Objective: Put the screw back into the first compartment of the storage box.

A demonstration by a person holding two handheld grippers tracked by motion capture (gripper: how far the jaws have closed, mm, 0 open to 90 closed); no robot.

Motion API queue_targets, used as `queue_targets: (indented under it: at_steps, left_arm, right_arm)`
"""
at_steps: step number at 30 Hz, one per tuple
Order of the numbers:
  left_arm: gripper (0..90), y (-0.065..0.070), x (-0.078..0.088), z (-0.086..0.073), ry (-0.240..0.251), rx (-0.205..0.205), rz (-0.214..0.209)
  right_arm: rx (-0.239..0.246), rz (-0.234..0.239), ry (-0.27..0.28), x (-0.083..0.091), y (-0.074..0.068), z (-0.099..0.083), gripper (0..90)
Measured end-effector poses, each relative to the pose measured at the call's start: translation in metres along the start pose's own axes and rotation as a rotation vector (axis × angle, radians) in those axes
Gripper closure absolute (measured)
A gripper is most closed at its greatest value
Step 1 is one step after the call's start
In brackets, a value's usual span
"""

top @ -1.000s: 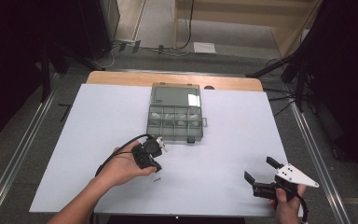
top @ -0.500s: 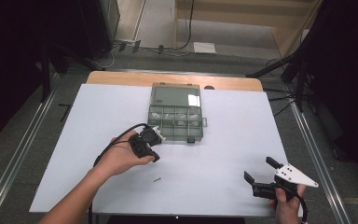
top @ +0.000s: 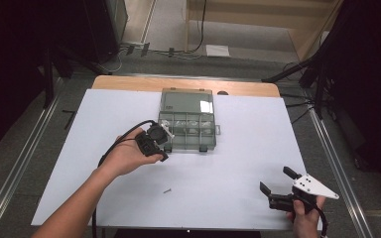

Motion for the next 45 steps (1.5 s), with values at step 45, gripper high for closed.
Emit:
queue_targets:
  at_steps: [45]
  left_arm:
    - [88.2,-0.058,0.017,0.031,0.014,0.064,0.037]
  right_arm:
    - [0.001,0.002,0.0,0.0,0.0,0.0,0.0]
Point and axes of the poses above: each handheld gripper's, and its own axes: x roughly backward along the jaws, z roughly out of its top, y roughly to its right, the point moved 10 cm from there along -x, roughly forward along the jaws, and after that the axes turned 1 degree about -y, right-handed, at the moved point
